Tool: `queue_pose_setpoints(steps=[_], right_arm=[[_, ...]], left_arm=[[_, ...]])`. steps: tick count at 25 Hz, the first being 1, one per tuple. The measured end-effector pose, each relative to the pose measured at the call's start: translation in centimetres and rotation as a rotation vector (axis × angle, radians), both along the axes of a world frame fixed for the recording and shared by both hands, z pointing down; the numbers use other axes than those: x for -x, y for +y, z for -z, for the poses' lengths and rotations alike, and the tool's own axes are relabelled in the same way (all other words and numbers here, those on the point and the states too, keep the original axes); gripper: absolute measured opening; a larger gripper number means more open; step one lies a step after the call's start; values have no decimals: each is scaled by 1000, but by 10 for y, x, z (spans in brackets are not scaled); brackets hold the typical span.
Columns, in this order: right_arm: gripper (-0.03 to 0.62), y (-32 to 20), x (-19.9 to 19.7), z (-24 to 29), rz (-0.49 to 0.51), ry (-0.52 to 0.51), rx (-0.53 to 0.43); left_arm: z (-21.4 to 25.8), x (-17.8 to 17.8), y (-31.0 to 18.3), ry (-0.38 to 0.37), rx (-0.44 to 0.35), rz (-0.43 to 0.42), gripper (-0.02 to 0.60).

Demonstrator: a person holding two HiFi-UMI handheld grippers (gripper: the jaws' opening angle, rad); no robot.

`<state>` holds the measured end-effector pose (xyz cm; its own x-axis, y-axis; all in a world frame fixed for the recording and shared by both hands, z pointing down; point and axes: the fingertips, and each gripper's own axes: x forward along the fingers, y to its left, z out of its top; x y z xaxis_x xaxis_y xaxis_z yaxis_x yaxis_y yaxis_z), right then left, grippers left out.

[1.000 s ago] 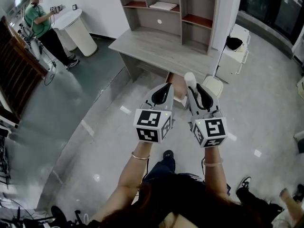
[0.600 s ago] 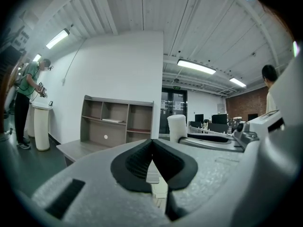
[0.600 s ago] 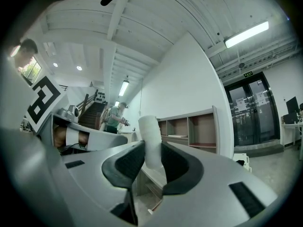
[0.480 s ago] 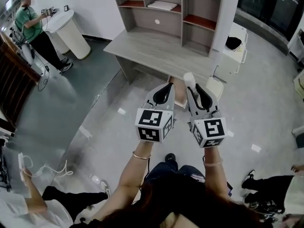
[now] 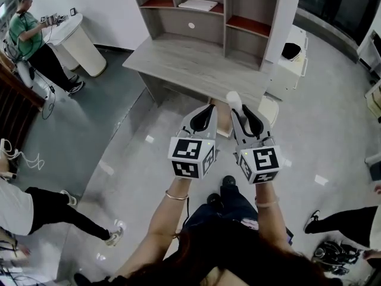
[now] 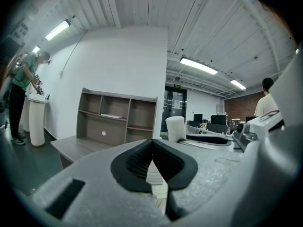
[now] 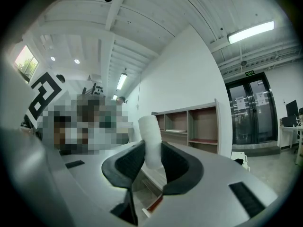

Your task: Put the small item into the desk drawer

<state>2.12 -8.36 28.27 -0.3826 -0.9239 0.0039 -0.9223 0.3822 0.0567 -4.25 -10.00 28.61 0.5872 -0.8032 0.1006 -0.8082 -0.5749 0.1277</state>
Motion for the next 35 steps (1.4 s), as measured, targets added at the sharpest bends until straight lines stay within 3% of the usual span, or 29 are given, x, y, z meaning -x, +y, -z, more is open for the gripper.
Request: queue_pose_setpoints(steps=[22,35], right_arm=[[101,-106,-15,-90,107,91,138],[101,-140,-11,-146,156,168,219]], left_arm=[[-70,-10,-97,-19,66,108,15],[-106,-10,-130,-20,56,120,15]])
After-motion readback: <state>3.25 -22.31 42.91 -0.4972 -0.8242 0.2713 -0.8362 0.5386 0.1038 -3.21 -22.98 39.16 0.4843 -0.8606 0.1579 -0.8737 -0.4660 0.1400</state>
